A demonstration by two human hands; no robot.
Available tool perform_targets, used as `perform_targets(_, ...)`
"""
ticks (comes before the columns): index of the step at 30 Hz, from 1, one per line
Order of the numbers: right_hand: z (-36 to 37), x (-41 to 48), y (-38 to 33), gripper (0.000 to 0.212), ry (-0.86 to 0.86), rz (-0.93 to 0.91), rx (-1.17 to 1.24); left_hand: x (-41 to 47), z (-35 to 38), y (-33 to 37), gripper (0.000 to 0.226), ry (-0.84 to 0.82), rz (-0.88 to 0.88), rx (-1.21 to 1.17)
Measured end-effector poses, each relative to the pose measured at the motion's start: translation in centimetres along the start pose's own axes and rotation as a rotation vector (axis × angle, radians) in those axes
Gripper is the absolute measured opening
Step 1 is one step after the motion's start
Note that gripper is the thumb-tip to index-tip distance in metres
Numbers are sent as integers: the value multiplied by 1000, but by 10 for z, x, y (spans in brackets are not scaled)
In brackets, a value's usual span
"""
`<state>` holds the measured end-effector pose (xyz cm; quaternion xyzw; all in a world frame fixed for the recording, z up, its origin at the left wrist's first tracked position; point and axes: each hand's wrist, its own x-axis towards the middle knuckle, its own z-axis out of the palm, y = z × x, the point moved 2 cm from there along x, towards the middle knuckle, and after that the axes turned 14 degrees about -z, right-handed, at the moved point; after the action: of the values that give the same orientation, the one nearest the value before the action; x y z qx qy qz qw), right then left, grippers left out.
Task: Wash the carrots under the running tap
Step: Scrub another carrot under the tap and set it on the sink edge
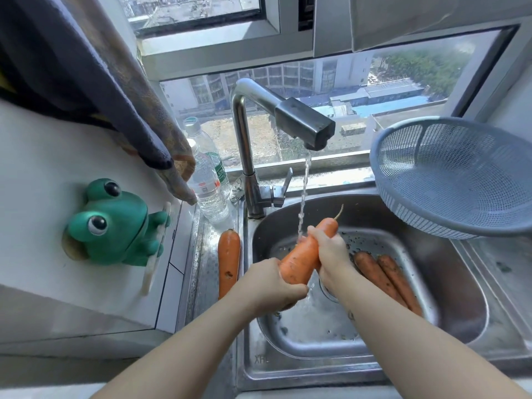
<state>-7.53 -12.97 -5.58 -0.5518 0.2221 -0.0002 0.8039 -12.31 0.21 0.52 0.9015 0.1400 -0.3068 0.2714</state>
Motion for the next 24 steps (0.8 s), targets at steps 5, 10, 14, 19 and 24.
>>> perform_targets(5, 4, 6, 3, 48, 138, -3, -193, -8, 4, -3, 31, 24, 9, -8)
perform_targets(10, 2, 3, -4, 37, -123, 109, 89, -6, 0, -19, 33, -51, -20, -95)
perform_targets(14, -7, -5, -12, 73, -342, 118, 158, -3, -4, -29, 25, -136, -44, -180)
perform_targets(19, -1, 1, -8, 49, -146, 24, -79, -9, 1, -21, 32, 18, -13, -44)
perform_targets(24, -5, -4, -12, 71, -314, 109, 73, -8, -2, -31, 24, -109, -53, -184)
